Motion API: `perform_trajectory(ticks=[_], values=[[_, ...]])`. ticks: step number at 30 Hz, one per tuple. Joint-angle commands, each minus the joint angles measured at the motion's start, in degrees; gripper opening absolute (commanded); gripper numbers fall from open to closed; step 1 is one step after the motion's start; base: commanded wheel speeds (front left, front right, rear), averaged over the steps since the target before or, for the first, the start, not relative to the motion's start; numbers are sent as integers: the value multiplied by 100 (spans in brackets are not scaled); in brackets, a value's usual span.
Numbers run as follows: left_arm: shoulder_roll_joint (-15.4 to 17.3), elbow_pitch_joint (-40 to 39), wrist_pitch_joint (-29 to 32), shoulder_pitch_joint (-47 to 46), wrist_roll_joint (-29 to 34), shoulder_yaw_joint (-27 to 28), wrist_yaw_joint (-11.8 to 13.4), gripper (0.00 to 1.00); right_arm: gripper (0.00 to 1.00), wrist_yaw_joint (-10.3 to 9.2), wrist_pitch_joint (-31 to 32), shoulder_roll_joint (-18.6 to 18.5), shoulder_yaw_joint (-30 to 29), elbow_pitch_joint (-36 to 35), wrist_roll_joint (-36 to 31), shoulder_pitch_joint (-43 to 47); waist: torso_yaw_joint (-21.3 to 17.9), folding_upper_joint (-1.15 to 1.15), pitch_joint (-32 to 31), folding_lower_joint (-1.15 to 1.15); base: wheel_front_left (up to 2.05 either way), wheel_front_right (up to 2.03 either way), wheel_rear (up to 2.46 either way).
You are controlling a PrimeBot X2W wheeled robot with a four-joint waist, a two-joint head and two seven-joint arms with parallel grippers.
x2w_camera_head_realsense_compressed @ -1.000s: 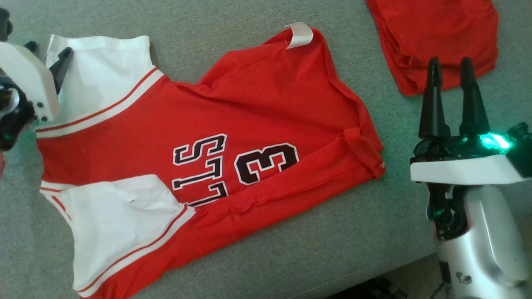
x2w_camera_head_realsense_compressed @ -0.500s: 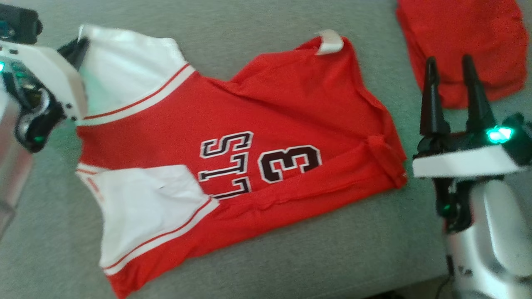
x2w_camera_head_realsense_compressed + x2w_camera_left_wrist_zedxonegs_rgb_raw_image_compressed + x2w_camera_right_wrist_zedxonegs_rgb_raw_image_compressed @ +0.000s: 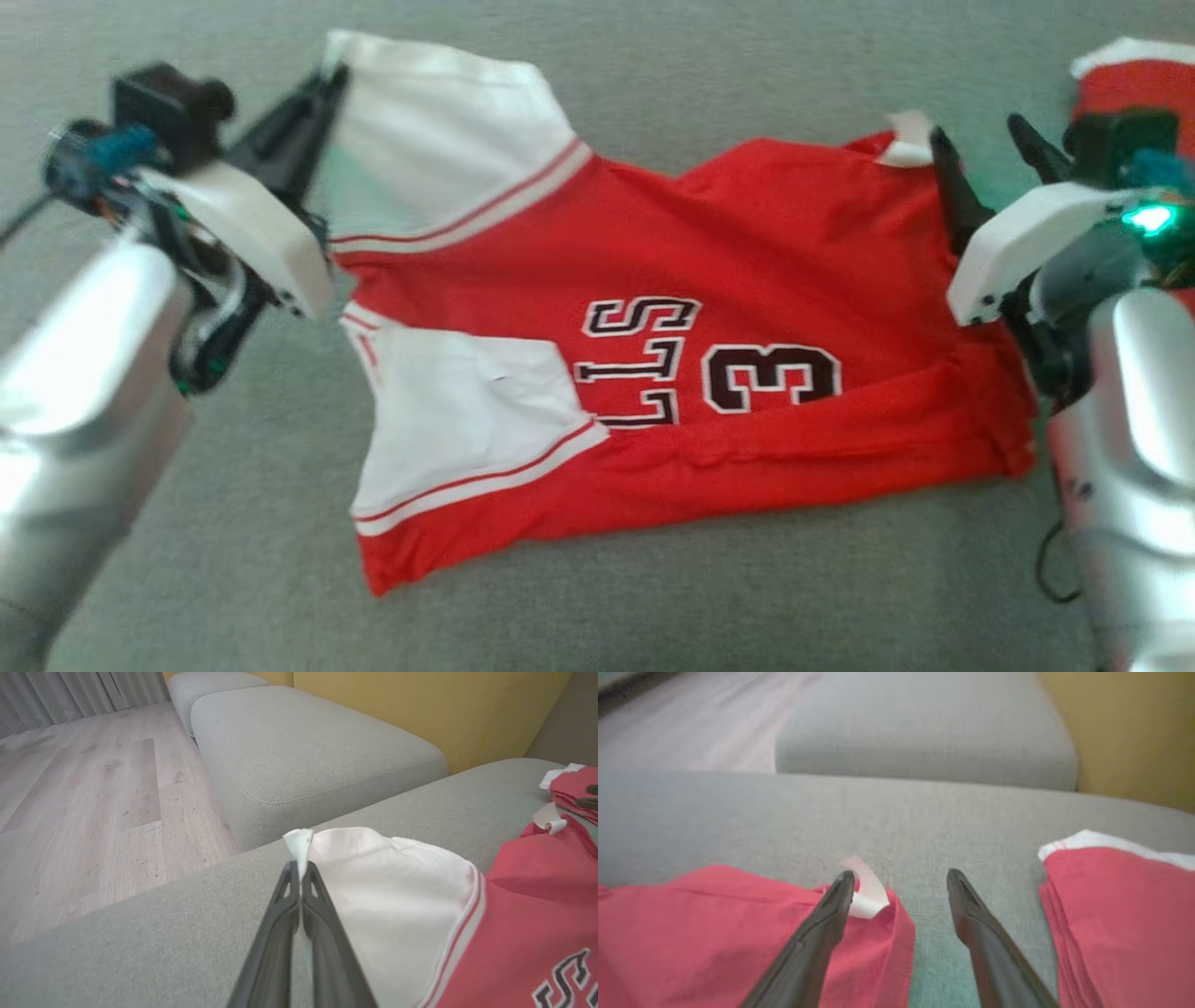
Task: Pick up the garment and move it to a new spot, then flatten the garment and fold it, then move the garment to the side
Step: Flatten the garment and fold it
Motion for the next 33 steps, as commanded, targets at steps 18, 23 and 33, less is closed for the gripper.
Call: perform_trajectory(ticks=[18, 23, 33], values=[[318, -1065, 314, 52, 76, 6, 272, 0, 100, 39, 1137, -933, 1796, 1910, 552, -1305, 395, 0, 75, 1, 0, 0, 0], [286, -911, 367, -2, 40, 9, 312, 0, 0, 39, 881, -1004, 1969, 1913, 1310, -1633, 377, 0, 97, 1, 0, 0, 0], [310, -111, 262, -648, 139, 175, 259, 0, 0, 39, 60, -700, 1216, 2122, 2104, -2320, 108, 0, 332, 1, 0, 0, 0]])
